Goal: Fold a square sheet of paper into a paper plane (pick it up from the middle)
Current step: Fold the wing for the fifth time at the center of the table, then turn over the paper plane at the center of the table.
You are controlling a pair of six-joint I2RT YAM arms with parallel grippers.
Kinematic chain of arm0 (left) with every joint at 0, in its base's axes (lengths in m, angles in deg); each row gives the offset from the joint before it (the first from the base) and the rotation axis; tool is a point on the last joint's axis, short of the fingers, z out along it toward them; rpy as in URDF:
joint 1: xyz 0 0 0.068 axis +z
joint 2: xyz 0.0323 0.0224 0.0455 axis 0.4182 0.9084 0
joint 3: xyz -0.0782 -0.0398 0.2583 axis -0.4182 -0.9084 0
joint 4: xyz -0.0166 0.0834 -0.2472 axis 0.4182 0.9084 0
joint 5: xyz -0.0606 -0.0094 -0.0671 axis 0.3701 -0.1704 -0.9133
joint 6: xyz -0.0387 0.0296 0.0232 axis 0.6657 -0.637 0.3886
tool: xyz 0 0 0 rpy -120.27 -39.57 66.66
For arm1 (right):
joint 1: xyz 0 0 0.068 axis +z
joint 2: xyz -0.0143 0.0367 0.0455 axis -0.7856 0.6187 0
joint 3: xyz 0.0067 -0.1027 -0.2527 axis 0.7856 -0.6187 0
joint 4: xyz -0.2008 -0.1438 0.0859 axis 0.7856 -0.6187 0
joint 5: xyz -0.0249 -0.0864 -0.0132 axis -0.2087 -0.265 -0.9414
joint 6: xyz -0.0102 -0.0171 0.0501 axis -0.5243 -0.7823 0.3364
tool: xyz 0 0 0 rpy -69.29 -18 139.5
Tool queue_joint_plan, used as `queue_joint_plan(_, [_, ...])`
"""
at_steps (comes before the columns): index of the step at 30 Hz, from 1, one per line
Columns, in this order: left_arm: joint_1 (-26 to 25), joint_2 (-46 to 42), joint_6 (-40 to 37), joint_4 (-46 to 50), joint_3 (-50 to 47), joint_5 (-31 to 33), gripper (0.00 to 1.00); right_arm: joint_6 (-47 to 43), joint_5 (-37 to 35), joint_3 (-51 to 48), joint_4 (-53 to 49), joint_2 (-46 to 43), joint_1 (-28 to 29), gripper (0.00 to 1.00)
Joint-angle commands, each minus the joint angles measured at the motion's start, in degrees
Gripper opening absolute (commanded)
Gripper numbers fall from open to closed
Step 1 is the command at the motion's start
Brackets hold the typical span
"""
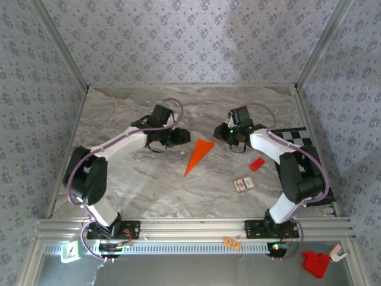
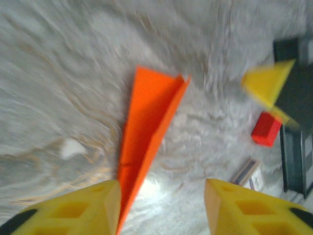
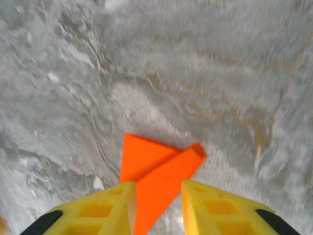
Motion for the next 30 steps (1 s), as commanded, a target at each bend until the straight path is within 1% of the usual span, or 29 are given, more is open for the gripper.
queue_joint_plan(1, [3.6,-3.8,0.1,2.3,-3.2,4.9,0.55,1.9,-7.8,1.9,-11.0,0.5,4.5,0.42])
queue_joint_plan(3, [5.7,-5.7,-0.3,2.5,-5.0,6.6,0.63,3.9,-10.6,3.0,-12.9,1.3,8.1,0.50])
queue_joint_plan(5, [7.8,-7.6,-1.2,3.0,-6.6,8.2,0.72,6.8,-12.4,4.8,-14.6,2.8,11.2,0.56])
queue_joint_plan(8, [10.0,-10.6,-2.7,3.6,-8.8,10.7,0.82,9.8,-16.0,9.6,-19.0,6.4,15.1,0.60])
queue_joint_plan(10, [11.0,-13.0,-3.5,4.3,-9.8,11.1,0.90,11.2,-21.9,14.9,-24.7,9.1,17.8,0.62])
queue_joint_plan(11, [11.3,-14.6,-3.9,4.5,-10.3,11.3,0.96,11.9,-24.9,17.0,-27.0,10.3,19.1,0.63])
queue_joint_plan(12, [11.4,-15.9,-4.2,4.7,-10.7,11.6,1.00,12.3,-27.1,18.6,-28.7,11.3,20.0,0.63])
queue_joint_plan(14, [11.7,-18.9,-5.0,5.3,-11.6,12.2,1.00,13.4,-30.8,21.7,-31.7,13.4,21.7,0.65])
queue_joint_plan(17, [12.6,-21.9,-6.3,6.5,-12.4,12.7,1.00,14.8,-33.7,25.8,-35.1,16.6,23.0,0.65])
queue_joint_plan(24, [14.7,-23.7,-8.7,7.9,-13.1,12.0,1.00,16.4,-33.9,32.9,-39.2,23.4,24.2,0.63])
queue_joint_plan(27, [15.4,-23.4,-9.2,8.0,-13.4,11.6,1.00,17.4,-33.1,34.6,-40.4,25.2,24.5,0.59])
queue_joint_plan(30, [15.9,-23.0,-9.4,8.0,-13.4,11.0,1.00,18.2,-32.5,35.1,-41.2,26.3,24.6,0.49])
